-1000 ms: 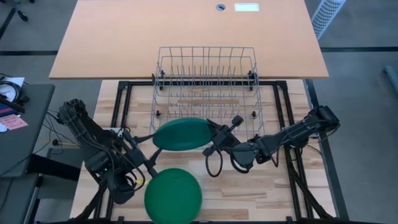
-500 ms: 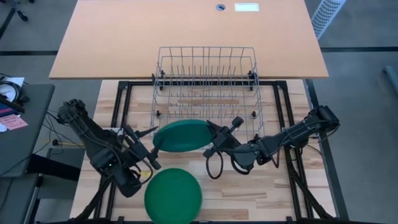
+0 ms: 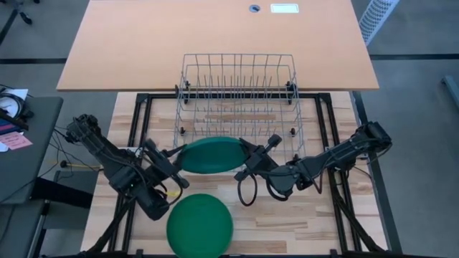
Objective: Sort dishes
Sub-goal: Put the dark blue plate in the dish rack
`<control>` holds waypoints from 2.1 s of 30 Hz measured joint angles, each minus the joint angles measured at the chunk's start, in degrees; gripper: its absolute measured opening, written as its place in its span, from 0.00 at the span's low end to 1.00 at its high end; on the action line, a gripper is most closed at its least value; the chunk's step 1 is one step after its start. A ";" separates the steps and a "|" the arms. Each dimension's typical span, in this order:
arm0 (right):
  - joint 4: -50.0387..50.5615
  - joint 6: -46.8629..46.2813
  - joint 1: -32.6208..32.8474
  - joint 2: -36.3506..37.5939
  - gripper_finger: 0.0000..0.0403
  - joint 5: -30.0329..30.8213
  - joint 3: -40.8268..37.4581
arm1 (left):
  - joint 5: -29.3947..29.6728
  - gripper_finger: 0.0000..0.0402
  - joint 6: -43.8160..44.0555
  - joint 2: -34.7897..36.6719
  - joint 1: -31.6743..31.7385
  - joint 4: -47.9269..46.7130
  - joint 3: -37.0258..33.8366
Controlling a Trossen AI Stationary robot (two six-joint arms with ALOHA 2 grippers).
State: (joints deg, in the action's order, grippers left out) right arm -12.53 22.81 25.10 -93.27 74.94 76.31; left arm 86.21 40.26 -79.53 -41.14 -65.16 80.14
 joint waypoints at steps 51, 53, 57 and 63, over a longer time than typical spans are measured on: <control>72.66 -45.04 9.36 23.87 0.38 -10.38 -0.04 | -10.69 0.00 -41.64 5.49 16.31 2.75 33.42; 75.14 -47.11 8.74 28.49 0.37 -16.12 -0.12 | -13.39 0.00 -44.26 5.47 17.37 5.38 33.53; 73.41 -47.93 7.86 36.19 0.36 -20.09 -3.98 | -14.18 0.00 -47.09 5.34 19.84 7.13 33.46; 68.99 -49.08 8.86 47.17 0.36 -22.42 -17.39 | -22.32 0.00 -45.61 5.40 25.13 6.75 32.94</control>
State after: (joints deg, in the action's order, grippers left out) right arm 56.45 -26.28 33.96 -46.11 52.52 58.92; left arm 63.89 -5.35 -74.13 -16.02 -58.42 113.08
